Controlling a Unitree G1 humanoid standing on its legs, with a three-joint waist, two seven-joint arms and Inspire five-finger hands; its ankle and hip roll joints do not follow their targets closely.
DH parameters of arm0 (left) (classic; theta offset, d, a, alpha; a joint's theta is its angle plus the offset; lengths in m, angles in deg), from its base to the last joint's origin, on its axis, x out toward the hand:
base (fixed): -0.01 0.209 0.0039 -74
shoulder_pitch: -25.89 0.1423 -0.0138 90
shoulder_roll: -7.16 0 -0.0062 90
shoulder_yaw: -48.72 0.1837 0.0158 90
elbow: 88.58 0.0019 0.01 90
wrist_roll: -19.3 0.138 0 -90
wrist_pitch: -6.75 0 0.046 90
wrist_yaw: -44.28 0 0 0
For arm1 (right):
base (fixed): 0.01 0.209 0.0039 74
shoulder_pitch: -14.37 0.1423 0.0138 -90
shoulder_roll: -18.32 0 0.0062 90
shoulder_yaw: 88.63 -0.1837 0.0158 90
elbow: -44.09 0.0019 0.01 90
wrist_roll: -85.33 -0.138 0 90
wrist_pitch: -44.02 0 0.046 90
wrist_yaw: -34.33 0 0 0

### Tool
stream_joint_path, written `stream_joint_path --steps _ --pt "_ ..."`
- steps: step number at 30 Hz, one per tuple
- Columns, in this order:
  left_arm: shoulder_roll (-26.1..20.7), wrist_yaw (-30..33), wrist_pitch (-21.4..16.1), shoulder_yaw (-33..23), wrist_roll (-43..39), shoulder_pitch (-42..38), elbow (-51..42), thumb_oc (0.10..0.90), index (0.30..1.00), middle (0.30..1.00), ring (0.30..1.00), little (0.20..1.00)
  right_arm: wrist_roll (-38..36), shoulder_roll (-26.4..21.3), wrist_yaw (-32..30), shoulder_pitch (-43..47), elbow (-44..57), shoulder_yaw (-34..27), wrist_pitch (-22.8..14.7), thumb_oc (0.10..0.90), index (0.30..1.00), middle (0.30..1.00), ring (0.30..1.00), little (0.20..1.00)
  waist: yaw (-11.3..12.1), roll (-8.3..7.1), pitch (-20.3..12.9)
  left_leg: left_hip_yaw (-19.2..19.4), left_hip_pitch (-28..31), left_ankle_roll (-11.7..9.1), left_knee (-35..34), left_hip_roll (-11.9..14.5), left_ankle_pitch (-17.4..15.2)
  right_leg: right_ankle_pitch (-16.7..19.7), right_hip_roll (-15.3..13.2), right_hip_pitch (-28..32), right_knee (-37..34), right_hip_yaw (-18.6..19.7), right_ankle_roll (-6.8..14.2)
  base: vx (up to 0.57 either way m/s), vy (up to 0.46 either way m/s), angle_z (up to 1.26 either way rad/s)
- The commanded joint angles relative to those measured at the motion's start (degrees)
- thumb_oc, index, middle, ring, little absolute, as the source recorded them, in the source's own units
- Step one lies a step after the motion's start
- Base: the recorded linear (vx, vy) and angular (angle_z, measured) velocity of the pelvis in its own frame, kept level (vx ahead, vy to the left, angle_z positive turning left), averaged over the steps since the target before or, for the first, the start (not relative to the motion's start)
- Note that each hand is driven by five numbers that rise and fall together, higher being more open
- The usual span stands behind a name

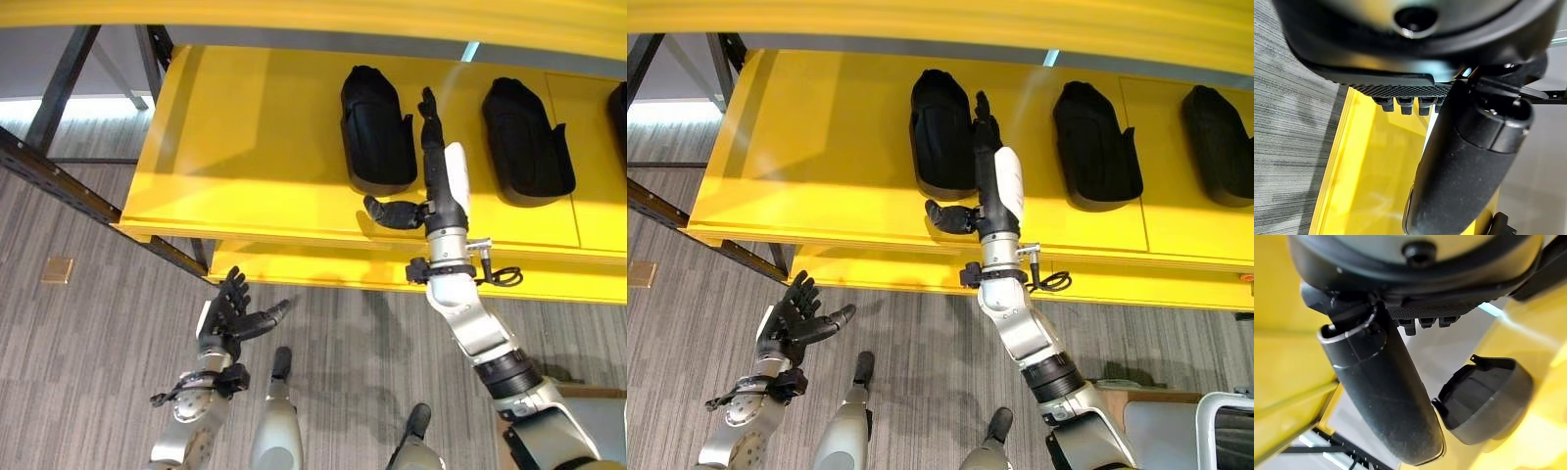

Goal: Move parts from the plastic box to the shelf.

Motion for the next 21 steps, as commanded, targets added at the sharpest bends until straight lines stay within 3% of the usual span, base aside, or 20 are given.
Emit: stream_joint_path --steps 1,14,21 --pt "-0.58 -0.59 -3.68 -2.56 1.78 -0.1 -6.91 0.9 1.0 1.0 1.0 1.0 -3.34 -0.31 -1.26 5.64 5.57 -4.04 -7.29 0.9 1.0 1.0 1.0 1.0 -0.19 -1.03 -2.64 6.03 7.01 4.83 -2.64 -0.53 -3.88 3.42 0.37 -2.14 4.41 2.58 -2.27 0.0 -0.015 -0.06" --pt "-1.68 -2.86 -3.08 -1.76 0.3 0.53 -6.06 0.9 1.0 1.0 1.0 1.0 -27.77 0.46 5.15 7.52 -6.19 -2.5 -10.06 0.9 1.0 1.0 1.0 1.0 0.12 -0.7 -1.52 6.33 7.02 4.4 -3.18 -0.39 -3.15 3.35 0.67 -2.33 4.69 2.33 -2.55 0.0 -0.004 0.0" --pt "-1.98 -3.88 -3.19 -1.42 -0.79 0.44 -5.74 0.9 1.0 1.0 1.0 1.0 -33.69 -0.52 7.67 11.64 -13.22 -1.01 -9.63 0.9 1.0 1.0 1.0 1.0 0.98 -0.27 -1.17 5.95 6.74 4.38 -3.34 -0.63 -2.99 3.57 0.59 -2.4 4.79 1.89 -2.59 0.0 0.0 0.0"
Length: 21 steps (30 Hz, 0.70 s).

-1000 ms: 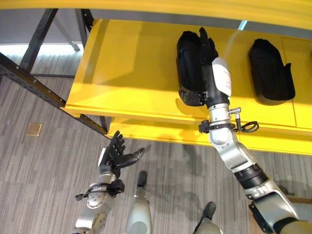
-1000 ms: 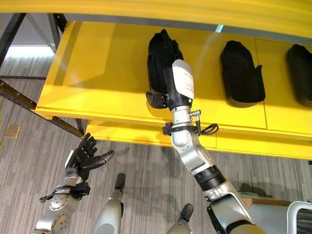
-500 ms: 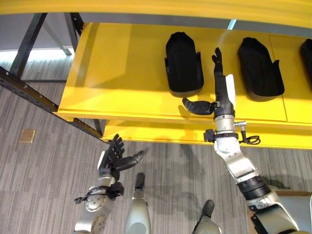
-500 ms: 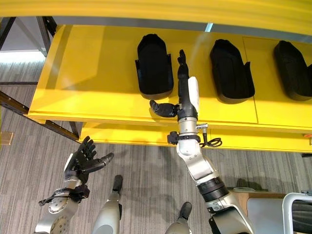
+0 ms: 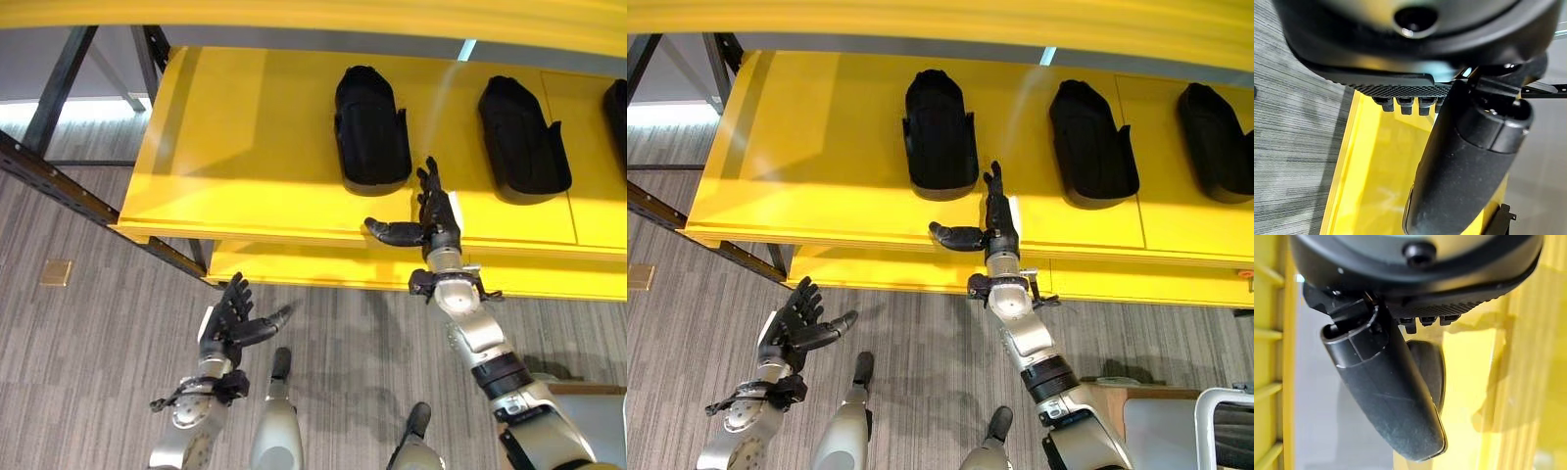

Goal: Move parts from the plastic box to the shelf.

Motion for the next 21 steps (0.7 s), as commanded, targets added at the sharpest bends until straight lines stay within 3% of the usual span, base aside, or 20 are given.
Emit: stream_joint_path --steps 1,21 --pt "-1.86 -2.11 -3.83 -1.54 -0.66 -1.24 -5.84 0.9 1.0 1.0 1.0 1.0 -2.36 -1.82 1.32 10.51 1.09 -1.1 -5.97 0.9 1.0 1.0 1.0 1.0 0.57 -0.24 -1.14 5.54 6.53 4.43 -3.34 -0.79 -3.05 3.28 0.56 -2.2 4.79 1.37 -2.91 0.0 0.0 0.0" --pt "-2.22 -1.83 -4.23 -0.4 -1.19 -2.56 -6.0 0.9 1.0 1.0 1.0 1.0 1.61 -4.43 -0.88 17.24 -7.17 -2.46 -4.09 0.9 1.0 1.0 1.0 1.0 0.71 1.63 0.6 5.68 6.06 4.6 -3.51 -1.06 -2.84 3.29 0.26 -3.45 5.68 1.53 -3.05 0.0 0.0 0.0"
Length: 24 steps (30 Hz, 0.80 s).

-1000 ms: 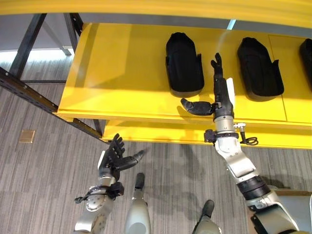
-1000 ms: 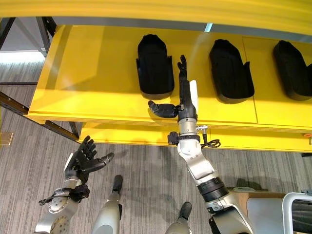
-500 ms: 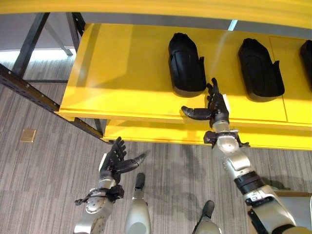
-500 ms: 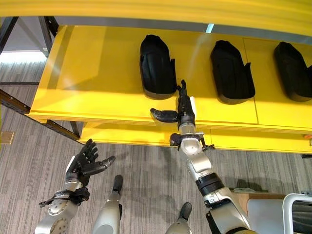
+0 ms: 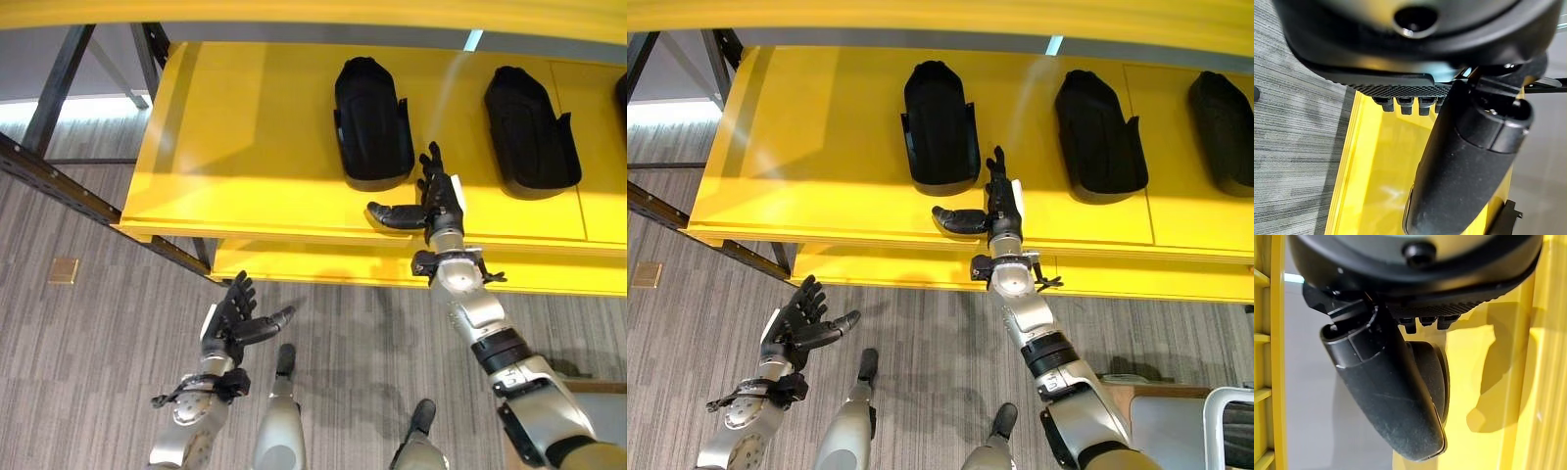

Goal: Move parts from the plastic box to the shelf.

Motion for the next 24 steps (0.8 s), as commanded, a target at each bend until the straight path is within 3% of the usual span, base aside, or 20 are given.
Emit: stream_joint_path --steps 1,24 --pt "-2.04 -0.66 -4.63 -0.46 -1.14 -1.6 -6.06 0.9 1.0 1.0 1.0 1.0 1.49 -3.05 -1.17 9.61 -0.35 -2.37 -3.76 0.9 1.0 1.0 1.0 1.0 0.82 0.13 -0.24 5.79 6.38 4.58 -3.21 -1.06 -2.92 3.31 0.27 -3.09 5.69 2.1 -3.06 0.0 0.0 0.0" --pt "-2.24 -0.9 -5.15 0.52 -2.23 -2.44 -6.47 0.9 1.0 1.0 1.0 1.0 -0.36 -2.27 1.61 15.85 -11.43 0.35 -2.3 0.9 1.0 1.0 1.0 1.0 1.26 0.96 0.97 5.7 6.0 4.88 -3.36 -1.2 -2.74 3.23 0.44 -4.05 6.3 2.28 -3.27 0.0 0.0 0.0"
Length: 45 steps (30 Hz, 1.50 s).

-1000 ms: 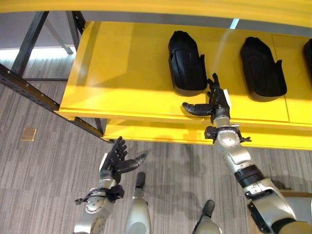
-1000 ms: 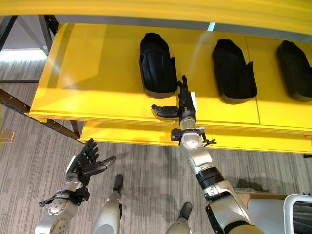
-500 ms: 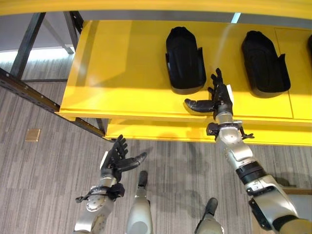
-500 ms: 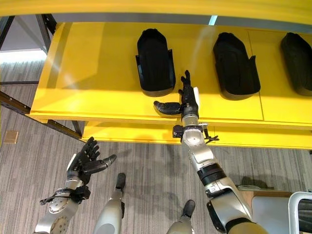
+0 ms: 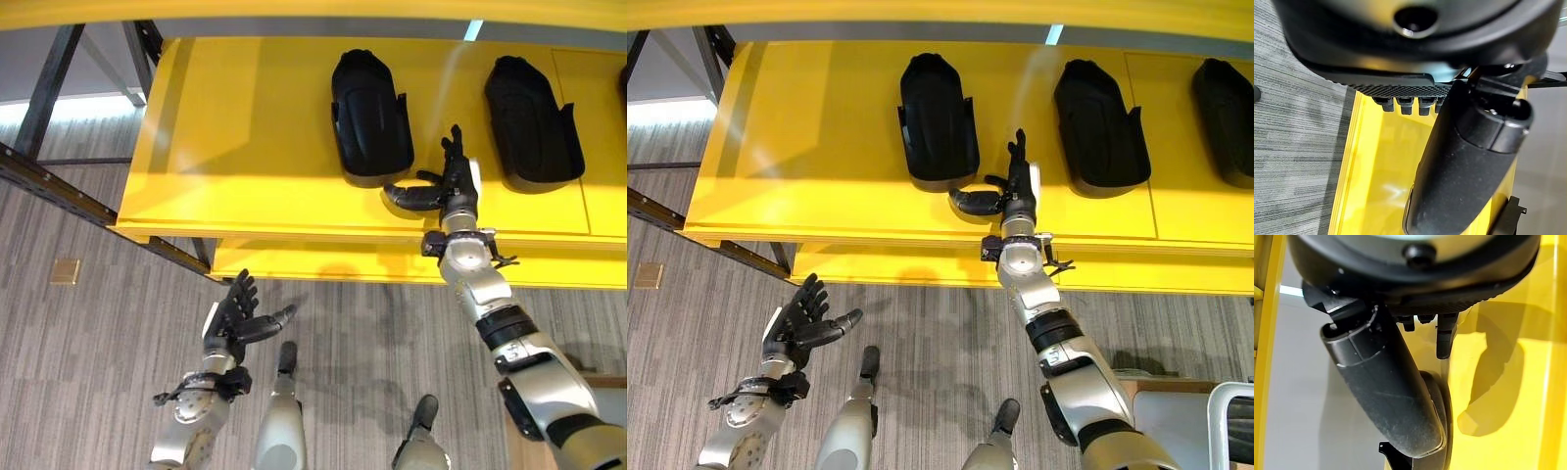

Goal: Move parts from the plastic box to the shelf.

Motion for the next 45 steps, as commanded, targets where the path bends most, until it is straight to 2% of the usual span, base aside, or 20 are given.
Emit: stream_joint_path --steps 1,45 --pt "-2.24 -0.86 -5.15 0.04 -2.07 -1.94 -6.49 0.9 1.0 1.0 1.0 1.0 -0.36 -1.31 1.89 8.88 -1.94 1.54 -2.07 0.9 1.0 1.0 1.0 1.0 1.42 0.5 0.72 5.37 6.42 4.93 -3.3 -1.27 -2.78 3.18 0.43 -3.21 6.31 1.81 -3.24 0.0 0.0 0.0" --pt "-1.6 0.6 -5.25 -0.15 -1.99 -2.89 -5.51 0.9 1.0 1.0 1.0 1.0 -2.12 2.74 4.75 7.86 -0.74 4.7 -1.42 0.9 1.0 1.0 1.0 1.0 2.76 -2.02 0.58 4.63 6.31 5.31 -3.12 -1.33 -3.05 3.56 0.79 -2.25 5.92 1.23 -3.34 0.0 0.0 0.0"
